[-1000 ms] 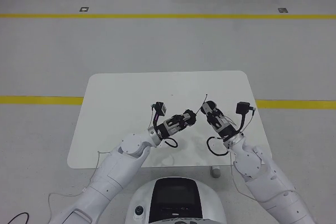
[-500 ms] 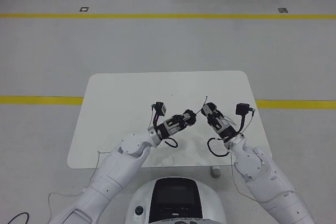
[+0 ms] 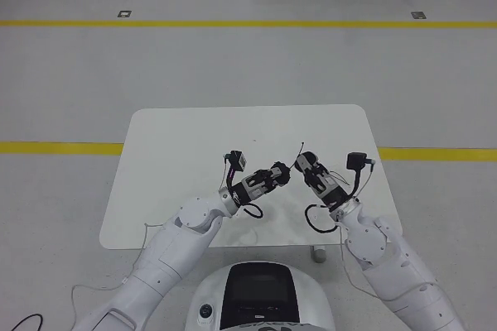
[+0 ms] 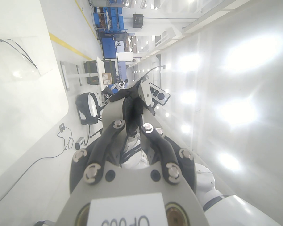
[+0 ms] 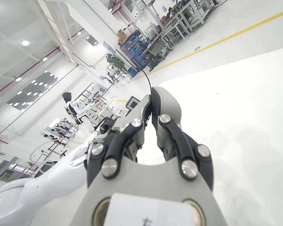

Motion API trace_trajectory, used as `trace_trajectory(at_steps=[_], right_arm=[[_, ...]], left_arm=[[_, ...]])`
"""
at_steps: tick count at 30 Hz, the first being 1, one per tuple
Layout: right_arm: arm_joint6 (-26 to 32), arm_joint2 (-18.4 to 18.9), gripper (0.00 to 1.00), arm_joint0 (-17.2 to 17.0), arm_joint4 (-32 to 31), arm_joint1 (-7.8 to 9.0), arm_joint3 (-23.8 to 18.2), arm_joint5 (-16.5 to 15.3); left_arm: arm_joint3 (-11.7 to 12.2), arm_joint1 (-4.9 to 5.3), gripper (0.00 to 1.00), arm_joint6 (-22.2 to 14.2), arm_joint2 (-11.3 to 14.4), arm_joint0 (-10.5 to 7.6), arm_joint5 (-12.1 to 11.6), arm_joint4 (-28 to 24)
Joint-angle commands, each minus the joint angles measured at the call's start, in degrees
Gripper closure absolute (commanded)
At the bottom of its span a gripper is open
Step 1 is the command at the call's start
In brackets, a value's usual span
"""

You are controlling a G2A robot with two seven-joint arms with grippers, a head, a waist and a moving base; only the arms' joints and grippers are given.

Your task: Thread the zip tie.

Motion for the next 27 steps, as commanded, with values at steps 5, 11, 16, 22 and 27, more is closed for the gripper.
trace_trajectory(at_steps=[5, 11, 16, 22, 27], right_arm=[[0.4, -0.2, 1.00, 0.1, -0.5, 0.07, 0.4, 0.0], [1.0, -0.5, 1.00, 0.3, -0.4, 0.11, 0.7, 0.0], [1.0, -0.8, 1.00, 0.3, 0.9, 0.14, -0.2, 0.0], [1.8, -0.8, 1.00, 0.3, 2.9, 0.49, -1.2, 0.0], [2.1, -0.9, 1.00, 0.5, 1.6, 0.76, -0.2, 0.0]], left_arm=[[0.0, 0.00, 1.00, 0.0, 0.0, 0.00, 0.0, 0.0], [0.0, 0.00, 1.00, 0.0, 0.0, 0.00, 0.0, 0.0], [0.0, 0.00, 1.00, 0.0, 0.0, 0.00, 0.0, 0.0], [0.0, 0.00, 1.00, 0.0, 0.0, 0.00, 0.0, 0.0], [0.0, 0.00, 1.00, 0.0, 0.0, 0.00, 0.0, 0.0]])
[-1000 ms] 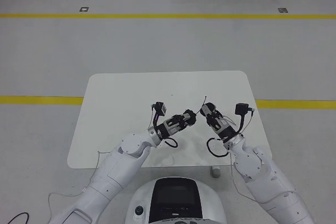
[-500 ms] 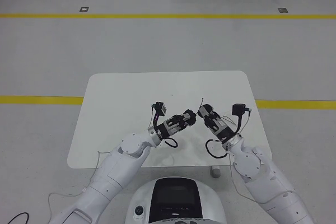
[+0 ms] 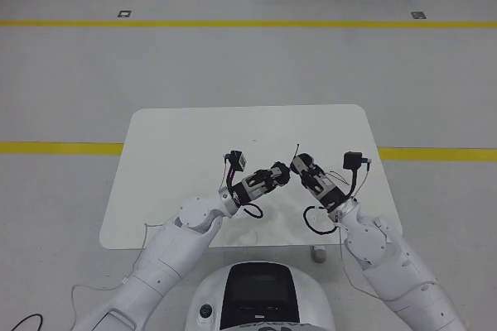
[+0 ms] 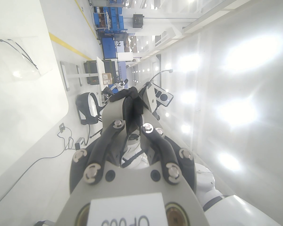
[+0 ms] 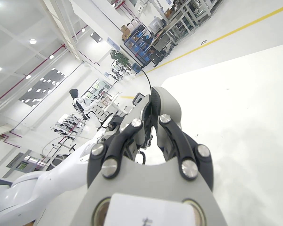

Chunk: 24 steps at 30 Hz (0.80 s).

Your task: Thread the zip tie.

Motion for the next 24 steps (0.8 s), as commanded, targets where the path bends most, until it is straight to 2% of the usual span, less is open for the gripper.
trace_trajectory(at_steps=[1, 7, 16, 22, 23, 24], right_arm=[[-0.2, -0.1, 1.00, 0.1, -0.7, 0.04, 0.5, 0.0], [-1.1, -0.5, 1.00, 0.5, -2.1, 0.04, 1.4, 0.0], [-0.5, -0.8, 1.00, 0.5, -0.5, 0.31, -0.1, 0.0], [-1.2, -1.2, 1.00, 0.9, -1.8, 0.39, 0.9, 0.0], [-1.5, -1.2, 0.89, 1.0, -1.7, 0.37, 0.9, 0.0], [-1.8, -1.2, 0.49, 1.0, -1.5, 0.35, 1.1, 0.0]], left_arm=[[0.0, 0.00, 1.00, 0.0, 0.0, 0.00, 0.0, 0.0], [0.0, 0.00, 1.00, 0.0, 0.0, 0.00, 0.0, 0.0], [0.0, 0.00, 1.00, 0.0, 0.0, 0.00, 0.0, 0.0], [0.0, 0.00, 1.00, 0.0, 0.0, 0.00, 0.0, 0.0], [0.0, 0.00, 1.00, 0.0, 0.0, 0.00, 0.0, 0.0], [0.0, 0.00, 1.00, 0.0, 0.0, 0.00, 0.0, 0.0]])
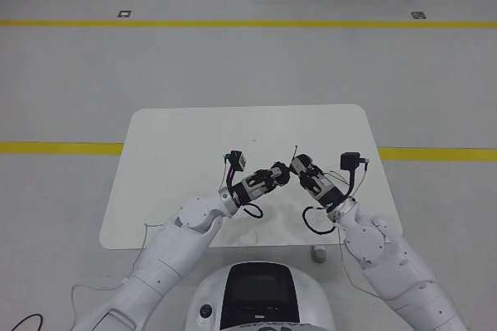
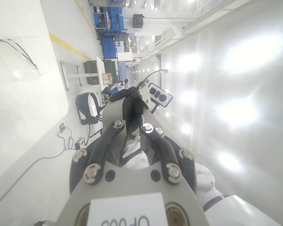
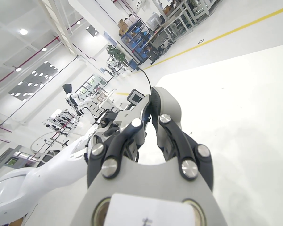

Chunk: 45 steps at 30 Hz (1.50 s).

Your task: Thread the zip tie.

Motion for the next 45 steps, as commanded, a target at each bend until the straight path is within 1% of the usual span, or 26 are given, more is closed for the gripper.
trace_trajectory(at_steps=[1, 11, 13, 20, 21, 22, 23, 24, 25, 27, 30, 32, 35, 36, 37, 38, 39, 45], right_arm=[[-0.7, 0.1, 0.00, 0.0, 0.3, -0.04, 0.3, 0.0], [-2.4, 1.7, 0.00, -1.2, 1.8, 0.22, 1.8, 0.0], [-2.0, 1.7, 0.00, -1.4, 3.5, 0.24, 1.5, 0.0], [-2.0, 1.7, 0.00, -1.4, 3.5, 0.24, 1.5, 0.0], [-2.0, 1.7, 0.00, -1.4, 3.5, 0.24, 1.5, 0.0], [-1.8, 1.6, 0.00, -1.5, 3.8, 0.22, 1.5, 0.0], [-0.3, 1.2, 0.00, -1.6, 6.8, 0.09, 1.4, 0.0], [1.3, 1.7, 0.00, -1.2, 10.2, 0.05, 1.7, 0.0], [3.4, 2.4, 0.00, -0.9, 13.8, 0.11, 1.8, 0.0], [8.3, 3.5, 0.00, -0.9, 20.6, 0.28, 1.7, 0.0], [19.3, 6.4, 0.00, -0.9, 30.6, 0.72, 2.6, 0.0], [27.4, 8.4, 0.00, -0.5, 37.2, 0.84, 4.2, 0.0], [35.8, 10.2, 0.00, 0.3, 46.3, 0.48, 7.0, 0.0], [38.5, 10.9, 0.00, 1.0, 48.1, 0.26, 8.3, 0.0], [40.5, 11.0, 0.00, 1.4, 49.6, 0.02, 9.2, 0.0], [42.1, 11.2, 0.00, 1.9, 50.5, -0.21, 10.1, 0.0], [43.1, 11.4, 0.00, 2.5, 50.2, -0.51, 11.0, 0.0], [43.0, 11.5, 0.00, 2.7, 49.7, -0.57, 11.2, 0.0]], left_arm=[[0.0, 0.00, 1.00, 0.0, 0.0, 0.00, 0.0, 0.0], [0.0, 0.00, 1.00, 0.0, 0.0, 0.00, 0.0, 0.0], [0.0, 0.00, 1.00, 0.0, 0.0, 0.00, 0.0, 0.0], [0.0, 0.00, 1.00, 0.0, 0.0, 0.00, 0.0, 0.0], [0.3, -0.04, 1.00, 0.8, -0.1, 0.30, 0.7, -1.2], [0.8, -0.03, 1.00, 1.3, -0.4, 0.13, 1.1, -1.8], [1.4, 0.00, 1.00, 1.5, -0.5, 0.02, 1.0, -2.0], [1.8, -0.05, 1.00, 1.0, -0.7, 0.12, 1.0, -3.7], [2.3, -0.09, 1.00, -0.4, -1.0, 0.13, 0.9, -6.3], [3.3, -0.03, 1.00, -2.4, -1.4, 0.02, 0.5, -8.7], [4.4, 0.00, 1.00, -6.4, -2.2, 0.04, 0.5, -13.9], [5.3, 0.00, 1.00, -9.1, -2.5, -0.23, 0.7, -16.7], [6.6, -0.13, 1.00, -12.4, -2.3, -0.96, 1.0, -19.1], [7.3, -0.22, 1.00, -13.0, -2.1, -1.35, 1.2, -19.8], [8.0, -0.26, 1.00, -12.9, -2.0, -1.82, 1.1, -19.8], [8.5, -0.26, 1.00, -12.6, -2.0, -2.18, 0.6, -19.2], [8.5, -0.26, 1.00, -12.6, -2.0, -2.18, 0.6, -19.2], [8.5, -0.26, 1.00, -12.6, -2.0, -2.18, 0.6, -19.2]])
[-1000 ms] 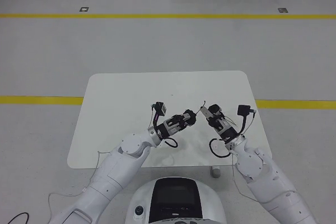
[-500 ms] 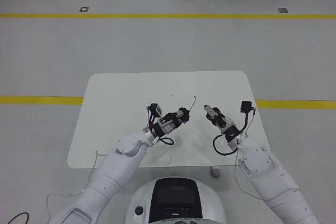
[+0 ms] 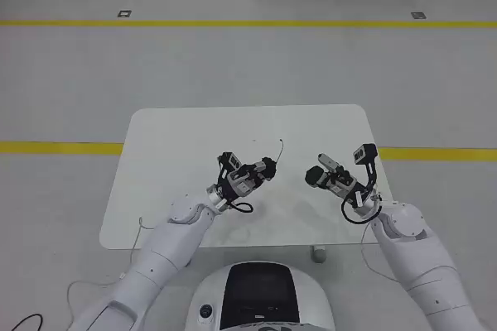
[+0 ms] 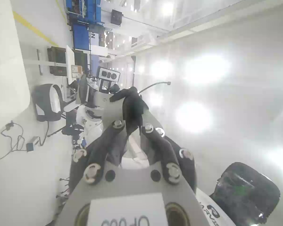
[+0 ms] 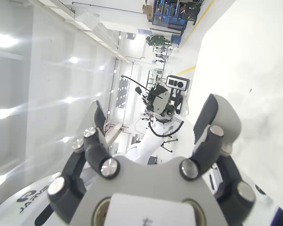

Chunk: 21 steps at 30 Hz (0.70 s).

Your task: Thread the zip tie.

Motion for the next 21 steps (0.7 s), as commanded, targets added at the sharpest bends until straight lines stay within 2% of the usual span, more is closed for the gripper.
trace_trajectory(at_steps=[1, 2, 3, 4, 7, 12, 19, 21], right_arm=[[0.0, 0.0, 0.00, 0.0, 0.0, 0.00, 0.0, 0.0], [0.0, 0.0, 0.00, 0.0, 0.0, 0.00, 0.0, 0.0], [1.2, -0.7, 0.00, -0.3, 2.6, -0.16, -0.4, 1.0], [3.6, -0.9, 0.00, 0.1, 6.1, -0.22, 0.2, 3.3], [10.1, -1.3, 0.00, 1.6, 11.9, -0.37, 2.7, 5.5], [15.6, -2.6, 0.00, 4.1, 15.7, -0.79, 7.3, 6.4], [16.3, -2.8, 0.00, 4.5, 16.8, -0.92, 7.8, 6.7], [17.5, -3.2, 0.00, 4.2, 20.6, -1.17, 7.4, 8.6]], left_arm=[[0.0, 0.00, 1.00, 0.0, 0.0, 0.00, 0.0, 0.0], [-0.5, -0.01, 1.00, 0.8, 0.0, 0.15, 0.2, 0.0], [-1.1, 0.00, 1.00, 0.5, 0.3, 0.15, 0.6, 0.4], [-1.9, 0.01, 1.00, -0.9, 0.7, 0.05, 0.9, 0.6], [-3.2, -0.14, 1.00, -4.5, 2.0, -0.28, 0.7, 0.3], [-2.9, -0.45, 1.00, -7.6, 3.5, -1.34, -0.6, 0.6], [-2.9, -0.49, 1.00, -7.5, 3.6, -1.38, -0.6, 0.6], [-4.0, -0.52, 1.00, -6.0, 3.6, -0.77, -0.6, 0.2]])
